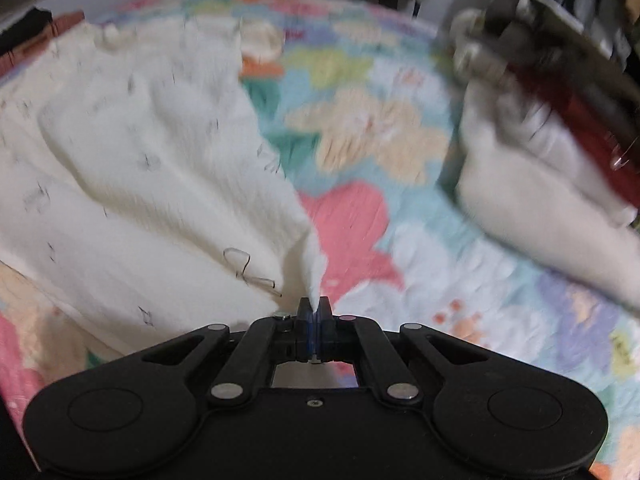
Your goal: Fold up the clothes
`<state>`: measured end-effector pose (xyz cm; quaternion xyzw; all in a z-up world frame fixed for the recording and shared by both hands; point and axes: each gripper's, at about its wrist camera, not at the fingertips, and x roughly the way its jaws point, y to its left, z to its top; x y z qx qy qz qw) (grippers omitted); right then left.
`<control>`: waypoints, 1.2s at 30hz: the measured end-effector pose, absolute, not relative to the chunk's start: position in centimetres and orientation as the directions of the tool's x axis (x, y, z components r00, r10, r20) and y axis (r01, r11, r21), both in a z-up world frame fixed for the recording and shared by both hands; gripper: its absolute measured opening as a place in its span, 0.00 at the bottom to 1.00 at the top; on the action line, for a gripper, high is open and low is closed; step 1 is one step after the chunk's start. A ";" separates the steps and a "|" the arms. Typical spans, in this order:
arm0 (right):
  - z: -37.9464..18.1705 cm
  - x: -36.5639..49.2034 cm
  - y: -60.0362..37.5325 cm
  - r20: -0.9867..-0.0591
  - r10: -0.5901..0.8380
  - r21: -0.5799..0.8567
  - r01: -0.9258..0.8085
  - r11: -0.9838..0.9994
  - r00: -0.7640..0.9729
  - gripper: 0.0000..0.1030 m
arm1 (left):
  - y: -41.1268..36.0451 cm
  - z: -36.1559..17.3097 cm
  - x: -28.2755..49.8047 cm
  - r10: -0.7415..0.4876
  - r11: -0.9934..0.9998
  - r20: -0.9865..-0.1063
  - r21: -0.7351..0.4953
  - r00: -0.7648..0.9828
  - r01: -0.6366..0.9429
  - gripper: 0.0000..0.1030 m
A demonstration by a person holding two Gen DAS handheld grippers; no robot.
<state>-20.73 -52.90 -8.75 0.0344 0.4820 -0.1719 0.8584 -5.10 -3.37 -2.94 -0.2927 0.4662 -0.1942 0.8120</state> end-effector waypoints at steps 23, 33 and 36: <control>8.7 3.8 -49.3 -0.830 0.112 -0.049 -0.272 0.961 0.546 0.55 | -9.1 3.9 17.1 -0.492 0.822 -0.720 -0.198 0.490 0.535 0.49; 0.8 18.3 -48.7 -0.782 0.124 -0.129 -0.353 0.927 0.611 0.55 | -10.7 -1.1 27.8 -0.530 0.789 -0.711 -0.215 0.462 0.575 0.50; -1.2 21.6 -49.5 -0.798 0.098 -0.157 -0.361 0.919 0.595 0.55 | -12.0 -4.0 29.8 -0.480 0.770 -0.763 -0.130 0.433 0.625 0.50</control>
